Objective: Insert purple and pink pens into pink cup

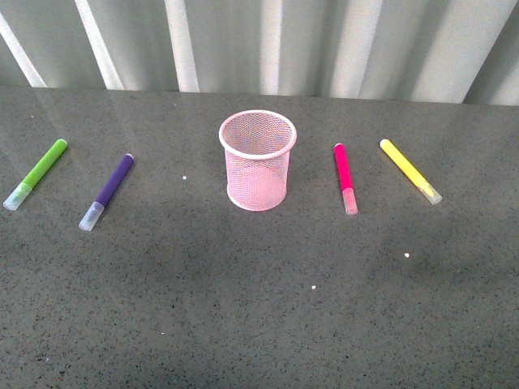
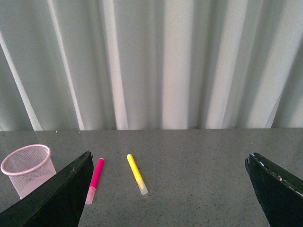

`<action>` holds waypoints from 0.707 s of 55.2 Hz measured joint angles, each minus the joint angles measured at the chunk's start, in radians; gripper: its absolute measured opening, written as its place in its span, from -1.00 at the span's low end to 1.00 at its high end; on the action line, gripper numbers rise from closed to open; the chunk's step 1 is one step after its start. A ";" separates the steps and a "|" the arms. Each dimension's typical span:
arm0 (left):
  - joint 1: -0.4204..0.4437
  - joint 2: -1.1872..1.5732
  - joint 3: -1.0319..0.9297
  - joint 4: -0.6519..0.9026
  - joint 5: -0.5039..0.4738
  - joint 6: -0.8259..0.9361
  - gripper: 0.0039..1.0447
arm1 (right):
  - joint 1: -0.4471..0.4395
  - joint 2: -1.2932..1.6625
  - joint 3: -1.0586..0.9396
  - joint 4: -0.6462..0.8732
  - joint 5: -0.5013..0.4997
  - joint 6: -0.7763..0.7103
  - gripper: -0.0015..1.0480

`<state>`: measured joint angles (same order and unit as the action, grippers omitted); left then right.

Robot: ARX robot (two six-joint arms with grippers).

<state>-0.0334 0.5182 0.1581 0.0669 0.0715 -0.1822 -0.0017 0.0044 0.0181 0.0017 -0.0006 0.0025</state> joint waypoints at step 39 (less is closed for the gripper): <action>-0.174 1.397 1.045 -0.059 -0.073 0.145 0.88 | 0.000 0.000 0.000 0.000 0.000 0.000 0.87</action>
<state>-0.2070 1.9156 1.2034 0.0082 -0.0013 -0.0372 -0.0017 0.0044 0.0181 0.0017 -0.0006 0.0025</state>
